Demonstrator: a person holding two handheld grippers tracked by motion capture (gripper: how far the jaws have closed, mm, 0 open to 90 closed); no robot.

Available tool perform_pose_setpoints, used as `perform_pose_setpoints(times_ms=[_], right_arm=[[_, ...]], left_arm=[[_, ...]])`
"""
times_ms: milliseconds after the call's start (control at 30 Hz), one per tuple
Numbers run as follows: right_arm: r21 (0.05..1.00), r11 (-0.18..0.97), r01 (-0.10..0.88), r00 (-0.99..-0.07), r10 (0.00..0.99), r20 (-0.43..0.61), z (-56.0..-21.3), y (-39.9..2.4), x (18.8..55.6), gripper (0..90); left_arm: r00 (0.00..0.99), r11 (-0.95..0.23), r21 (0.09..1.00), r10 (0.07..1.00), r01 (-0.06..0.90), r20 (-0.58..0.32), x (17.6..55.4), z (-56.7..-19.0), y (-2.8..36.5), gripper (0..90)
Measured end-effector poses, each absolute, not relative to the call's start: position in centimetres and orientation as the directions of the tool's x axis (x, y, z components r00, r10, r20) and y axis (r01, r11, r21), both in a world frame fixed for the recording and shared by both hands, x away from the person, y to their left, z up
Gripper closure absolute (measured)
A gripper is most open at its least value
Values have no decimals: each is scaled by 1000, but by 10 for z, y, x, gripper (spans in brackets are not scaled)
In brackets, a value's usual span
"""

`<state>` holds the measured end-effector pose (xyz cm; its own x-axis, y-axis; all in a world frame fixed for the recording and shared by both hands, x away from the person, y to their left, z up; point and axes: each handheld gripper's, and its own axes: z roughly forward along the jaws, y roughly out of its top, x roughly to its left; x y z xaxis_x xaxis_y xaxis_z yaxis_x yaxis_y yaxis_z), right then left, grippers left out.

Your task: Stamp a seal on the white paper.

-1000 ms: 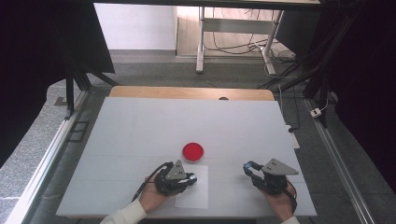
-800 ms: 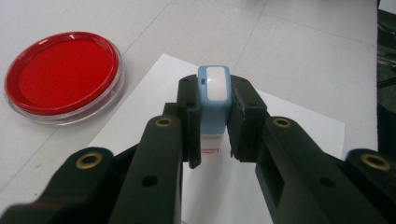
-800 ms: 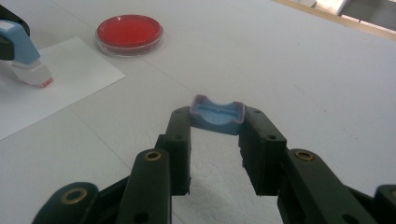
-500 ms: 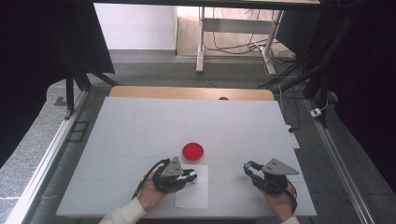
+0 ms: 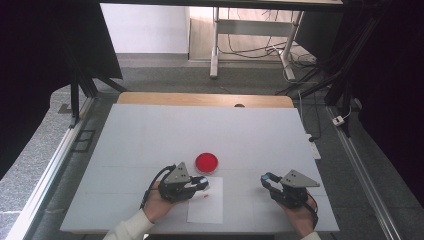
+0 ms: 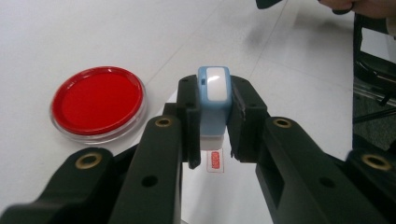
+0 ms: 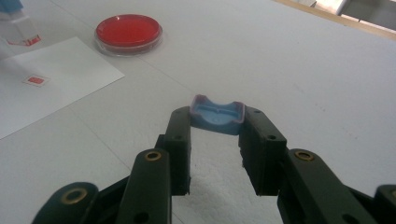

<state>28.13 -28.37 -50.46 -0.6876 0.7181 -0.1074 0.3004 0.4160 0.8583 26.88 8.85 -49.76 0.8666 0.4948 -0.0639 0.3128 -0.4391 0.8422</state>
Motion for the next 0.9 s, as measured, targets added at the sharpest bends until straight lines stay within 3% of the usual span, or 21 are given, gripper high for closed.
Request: perform_pose_setpoints(times_ms=[900], right_arm=[[852,425,305,-686,718,-112,-506,-282,282,642]], left_arm=[[823,-293,896,554,333,-124,279,-461,120,756]])
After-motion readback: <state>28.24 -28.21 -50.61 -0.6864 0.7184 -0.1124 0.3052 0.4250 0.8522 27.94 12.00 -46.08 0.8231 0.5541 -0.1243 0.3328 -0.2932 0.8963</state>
